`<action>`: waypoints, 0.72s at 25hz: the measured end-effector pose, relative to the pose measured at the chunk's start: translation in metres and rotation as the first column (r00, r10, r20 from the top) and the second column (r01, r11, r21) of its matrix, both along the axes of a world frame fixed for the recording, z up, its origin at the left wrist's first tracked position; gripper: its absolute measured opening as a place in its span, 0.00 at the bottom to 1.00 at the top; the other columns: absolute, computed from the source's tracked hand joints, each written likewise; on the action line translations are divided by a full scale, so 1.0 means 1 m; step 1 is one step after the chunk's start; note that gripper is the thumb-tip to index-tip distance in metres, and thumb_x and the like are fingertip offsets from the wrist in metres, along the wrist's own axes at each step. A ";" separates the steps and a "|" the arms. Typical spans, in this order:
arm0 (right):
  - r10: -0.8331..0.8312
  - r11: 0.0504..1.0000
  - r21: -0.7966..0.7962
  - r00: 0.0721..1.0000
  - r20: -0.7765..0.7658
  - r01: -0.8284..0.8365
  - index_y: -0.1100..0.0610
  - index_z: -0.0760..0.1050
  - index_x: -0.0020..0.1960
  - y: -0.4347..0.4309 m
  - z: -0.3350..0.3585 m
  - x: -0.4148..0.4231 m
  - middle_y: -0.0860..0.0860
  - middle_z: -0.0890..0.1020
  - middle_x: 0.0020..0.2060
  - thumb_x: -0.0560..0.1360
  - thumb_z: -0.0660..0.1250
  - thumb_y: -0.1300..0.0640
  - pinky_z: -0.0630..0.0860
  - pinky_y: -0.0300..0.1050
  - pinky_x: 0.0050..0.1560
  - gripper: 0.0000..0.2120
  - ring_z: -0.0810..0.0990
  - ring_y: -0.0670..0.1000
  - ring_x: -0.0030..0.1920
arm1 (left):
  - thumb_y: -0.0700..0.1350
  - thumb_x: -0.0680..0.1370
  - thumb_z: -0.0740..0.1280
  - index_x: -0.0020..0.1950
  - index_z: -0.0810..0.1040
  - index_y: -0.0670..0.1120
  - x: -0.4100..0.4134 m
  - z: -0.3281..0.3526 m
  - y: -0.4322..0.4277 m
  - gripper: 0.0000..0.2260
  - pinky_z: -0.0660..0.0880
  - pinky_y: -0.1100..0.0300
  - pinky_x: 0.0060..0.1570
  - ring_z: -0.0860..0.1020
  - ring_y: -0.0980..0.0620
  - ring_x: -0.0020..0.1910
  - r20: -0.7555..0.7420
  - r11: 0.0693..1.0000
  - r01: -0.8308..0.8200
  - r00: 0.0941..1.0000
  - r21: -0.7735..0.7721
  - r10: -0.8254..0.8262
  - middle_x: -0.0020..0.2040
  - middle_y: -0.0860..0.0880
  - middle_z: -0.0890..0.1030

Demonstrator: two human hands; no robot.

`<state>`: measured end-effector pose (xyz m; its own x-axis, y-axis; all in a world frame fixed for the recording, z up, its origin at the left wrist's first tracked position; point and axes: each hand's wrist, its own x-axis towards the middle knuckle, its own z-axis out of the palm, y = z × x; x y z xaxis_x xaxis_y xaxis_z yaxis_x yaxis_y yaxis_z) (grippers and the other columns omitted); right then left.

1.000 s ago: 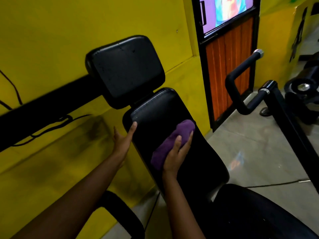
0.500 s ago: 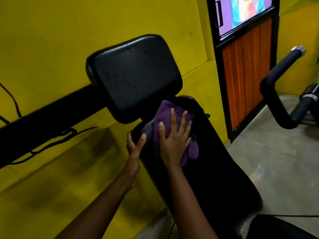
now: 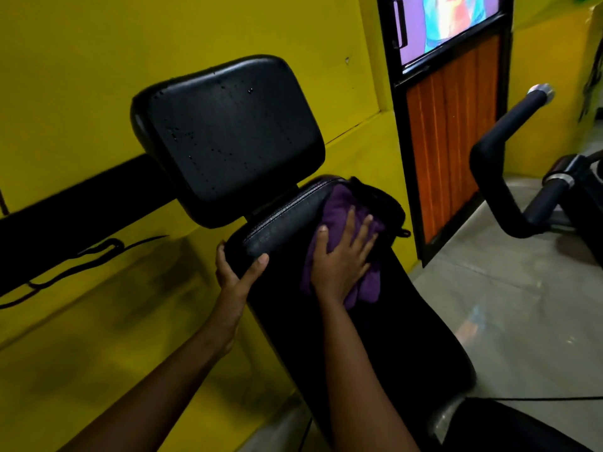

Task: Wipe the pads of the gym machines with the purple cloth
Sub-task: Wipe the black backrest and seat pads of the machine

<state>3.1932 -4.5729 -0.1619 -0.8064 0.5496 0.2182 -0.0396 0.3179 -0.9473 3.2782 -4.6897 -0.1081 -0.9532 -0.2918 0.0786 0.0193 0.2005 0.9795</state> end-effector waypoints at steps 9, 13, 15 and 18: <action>0.257 0.961 -0.105 0.966 0.000 -0.256 0.43 0.47 0.75 -0.033 0.008 0.059 0.48 0.46 0.77 0.76 0.44 0.40 0.49 0.64 0.70 0.28 0.44 0.55 0.76 | 0.58 0.67 0.74 0.76 0.51 0.51 0.006 -0.010 0.021 0.46 0.64 0.56 0.69 0.67 0.52 0.70 -0.062 0.981 -0.196 0.979 -0.010 0.195 0.72 0.51 0.66; 0.224 0.975 -0.009 0.974 -0.043 -0.224 0.46 0.48 0.74 -0.030 -0.032 0.062 0.51 0.52 0.76 0.75 0.46 0.41 0.56 0.66 0.68 0.29 0.50 0.56 0.76 | 0.48 0.73 0.71 0.74 0.57 0.44 0.011 -0.044 0.040 0.35 0.69 0.68 0.58 0.69 0.55 0.65 -0.149 0.929 -0.367 0.922 -0.051 0.356 0.68 0.50 0.69; 0.143 0.988 -0.064 0.990 -0.003 -0.143 0.48 0.52 0.75 -0.019 -0.065 0.056 0.51 0.54 0.76 0.76 0.47 0.42 0.57 0.67 0.67 0.29 0.52 0.57 0.75 | 0.46 0.72 0.72 0.70 0.64 0.41 0.019 -0.084 0.045 0.30 0.72 0.65 0.57 0.74 0.51 0.63 -0.112 0.908 -0.419 0.902 0.008 0.417 0.65 0.46 0.74; 0.067 0.992 -0.113 0.996 0.054 -0.061 0.51 0.58 0.74 -0.009 -0.118 0.065 0.52 0.57 0.75 0.76 0.48 0.44 0.57 0.65 0.68 0.28 0.55 0.58 0.75 | 0.45 0.71 0.73 0.66 0.68 0.41 0.036 -0.125 0.056 0.26 0.74 0.59 0.56 0.77 0.49 0.58 -0.002 0.901 -0.431 0.902 0.049 0.432 0.61 0.45 0.77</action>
